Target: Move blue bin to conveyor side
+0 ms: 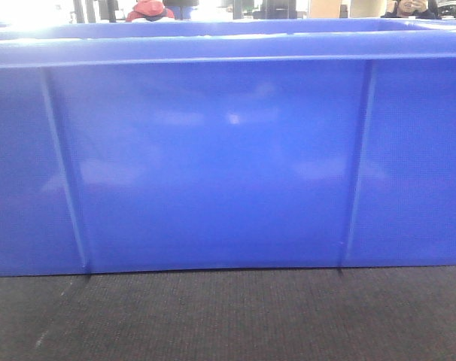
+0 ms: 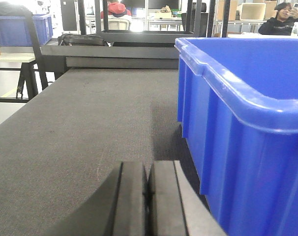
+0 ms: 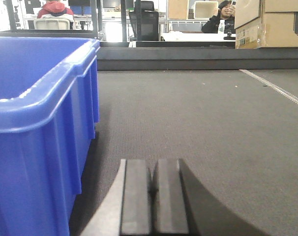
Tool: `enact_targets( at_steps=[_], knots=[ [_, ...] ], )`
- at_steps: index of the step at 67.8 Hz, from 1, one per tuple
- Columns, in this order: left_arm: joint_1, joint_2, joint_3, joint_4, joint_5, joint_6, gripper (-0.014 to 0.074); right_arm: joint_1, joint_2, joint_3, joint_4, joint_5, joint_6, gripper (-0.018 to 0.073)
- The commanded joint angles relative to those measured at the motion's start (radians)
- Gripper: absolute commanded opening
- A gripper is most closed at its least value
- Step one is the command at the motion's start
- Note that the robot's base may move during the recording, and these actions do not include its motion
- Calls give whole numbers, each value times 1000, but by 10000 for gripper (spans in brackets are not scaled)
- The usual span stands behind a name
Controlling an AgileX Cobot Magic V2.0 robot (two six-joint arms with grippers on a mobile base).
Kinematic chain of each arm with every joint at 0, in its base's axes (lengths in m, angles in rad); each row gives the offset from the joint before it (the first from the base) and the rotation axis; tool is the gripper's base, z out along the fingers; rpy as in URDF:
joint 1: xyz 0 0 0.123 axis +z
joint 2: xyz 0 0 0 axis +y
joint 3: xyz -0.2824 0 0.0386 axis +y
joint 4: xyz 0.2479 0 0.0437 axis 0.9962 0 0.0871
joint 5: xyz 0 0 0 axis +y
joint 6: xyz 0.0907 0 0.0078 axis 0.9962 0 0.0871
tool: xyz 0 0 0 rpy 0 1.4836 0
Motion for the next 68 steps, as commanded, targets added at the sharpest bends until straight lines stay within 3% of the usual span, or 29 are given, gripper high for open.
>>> enact_targets(
  at_steps=[1, 16, 68],
  knots=[
    [4, -6, -3, -5, -18, -3, -18, -3, -4, 1, 4, -32, 6, -78],
    [4, -6, -3, -5, -18, -3, -18, 31, -4, 1, 4, -34, 6, -78],
    [4, -6, -3, -5, -18, -3, -18, 31, -4, 1, 4, -36, 6, -78]
  ],
)
